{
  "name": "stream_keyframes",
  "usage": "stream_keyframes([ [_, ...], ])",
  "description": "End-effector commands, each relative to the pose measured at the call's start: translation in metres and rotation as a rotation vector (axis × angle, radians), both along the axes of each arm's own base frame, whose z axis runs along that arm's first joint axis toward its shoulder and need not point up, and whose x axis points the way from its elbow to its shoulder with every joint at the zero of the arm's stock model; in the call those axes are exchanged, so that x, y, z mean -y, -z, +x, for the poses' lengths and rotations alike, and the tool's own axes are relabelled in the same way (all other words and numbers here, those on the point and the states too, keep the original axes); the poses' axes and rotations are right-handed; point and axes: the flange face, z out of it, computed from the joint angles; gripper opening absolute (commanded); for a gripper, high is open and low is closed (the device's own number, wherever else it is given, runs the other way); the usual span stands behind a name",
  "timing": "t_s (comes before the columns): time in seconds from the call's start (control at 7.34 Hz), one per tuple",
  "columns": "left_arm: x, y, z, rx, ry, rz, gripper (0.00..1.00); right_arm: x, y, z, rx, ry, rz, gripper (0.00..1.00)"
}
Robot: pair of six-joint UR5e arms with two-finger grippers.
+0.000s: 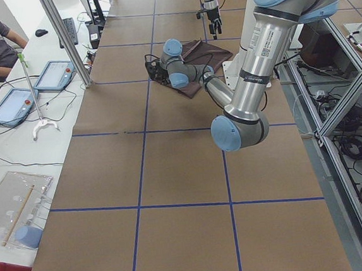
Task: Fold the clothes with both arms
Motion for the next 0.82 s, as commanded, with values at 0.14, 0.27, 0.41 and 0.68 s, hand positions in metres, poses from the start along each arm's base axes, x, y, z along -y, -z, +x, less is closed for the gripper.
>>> stream_keyframes([
  [0.14,-0.085,-0.017,0.056,0.02,-0.038,-0.149,0.54,0.079,0.009,0.01,0.016,-0.166,0.018,1.0],
  [0.27,-0.088,-0.021,0.064,0.036,-0.045,-0.16,0.54,0.081,0.005,0.008,0.008,-0.167,0.016,1.0],
  [0.41,-0.096,-0.03,0.073,0.056,-0.06,-0.167,0.54,0.081,0.003,0.008,0.002,-0.167,0.016,1.0],
  [0.68,-0.099,-0.039,0.078,0.089,-0.049,-0.171,0.54,0.084,-0.005,0.002,-0.01,-0.156,0.031,1.0],
])
